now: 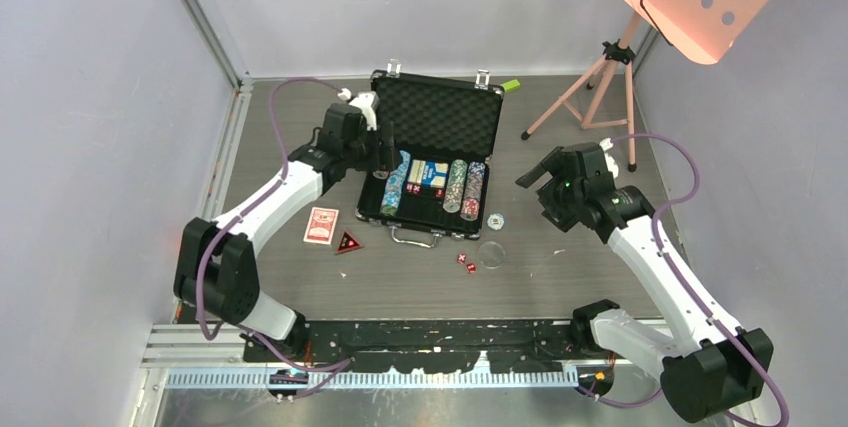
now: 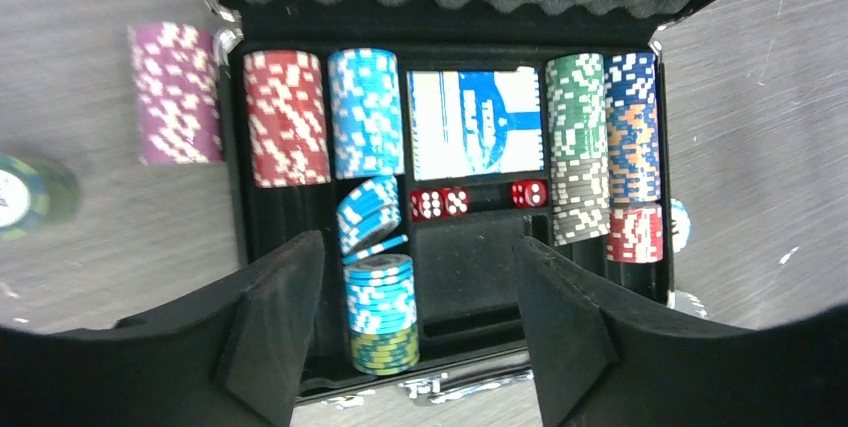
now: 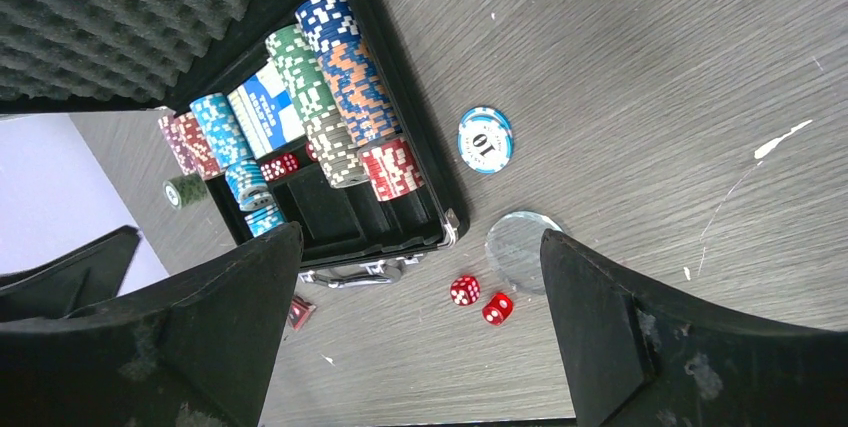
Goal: Pack up texas hold em set
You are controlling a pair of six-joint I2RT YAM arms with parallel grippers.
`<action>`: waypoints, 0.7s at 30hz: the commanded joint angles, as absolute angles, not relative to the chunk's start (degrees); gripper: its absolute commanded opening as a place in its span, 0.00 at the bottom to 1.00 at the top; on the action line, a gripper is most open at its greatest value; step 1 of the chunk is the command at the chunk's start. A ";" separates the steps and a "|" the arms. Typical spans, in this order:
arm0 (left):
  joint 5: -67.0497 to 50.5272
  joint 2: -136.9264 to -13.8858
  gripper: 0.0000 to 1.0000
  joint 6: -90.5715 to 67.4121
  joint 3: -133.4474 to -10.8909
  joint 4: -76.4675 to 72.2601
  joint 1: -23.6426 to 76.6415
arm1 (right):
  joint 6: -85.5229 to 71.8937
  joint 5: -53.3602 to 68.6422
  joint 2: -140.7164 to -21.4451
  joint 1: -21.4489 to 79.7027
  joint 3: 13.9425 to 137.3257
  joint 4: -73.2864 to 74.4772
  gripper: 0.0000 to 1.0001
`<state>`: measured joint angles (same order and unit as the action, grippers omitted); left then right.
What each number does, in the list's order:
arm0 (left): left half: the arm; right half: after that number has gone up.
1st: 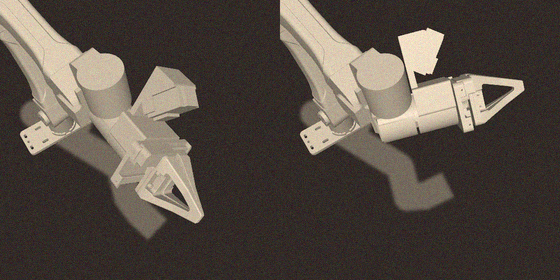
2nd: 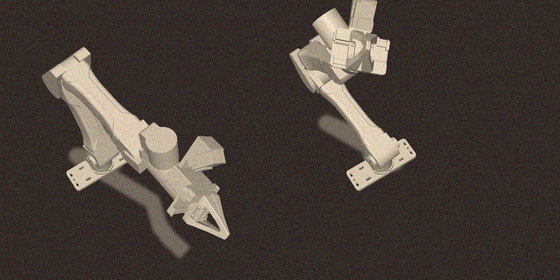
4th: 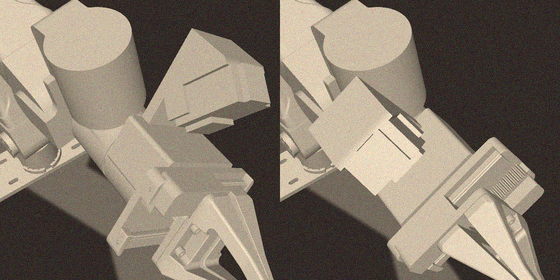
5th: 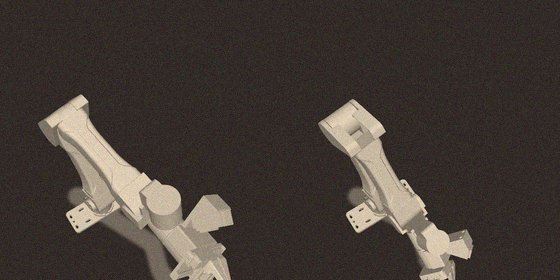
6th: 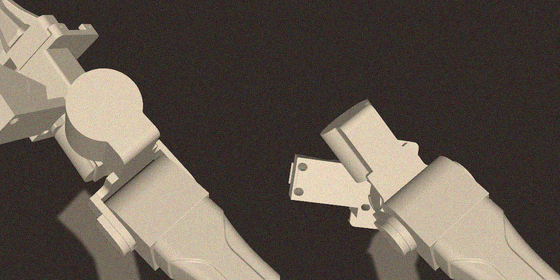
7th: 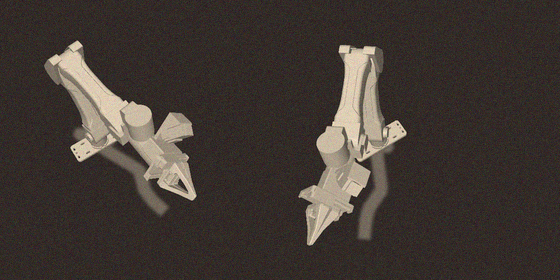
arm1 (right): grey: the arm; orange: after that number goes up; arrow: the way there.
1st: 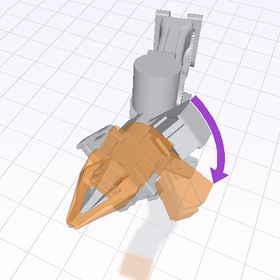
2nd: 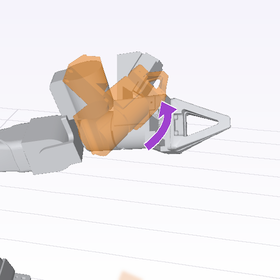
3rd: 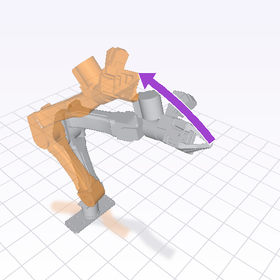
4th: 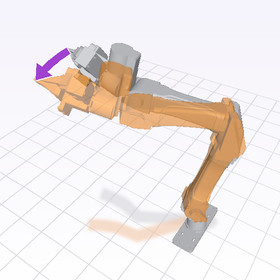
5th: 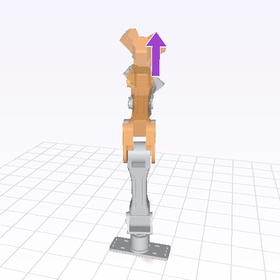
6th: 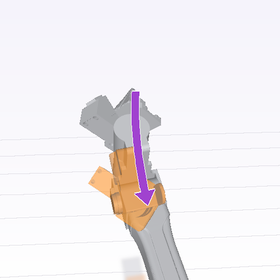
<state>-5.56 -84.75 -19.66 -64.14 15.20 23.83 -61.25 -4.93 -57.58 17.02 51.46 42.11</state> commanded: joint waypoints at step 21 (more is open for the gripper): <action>-6.34 -95.72 0.59 -27.68 -61.24 12.03 23.84 | -58.86 -5.91 -56.42 16.78 51.30 41.68 0.95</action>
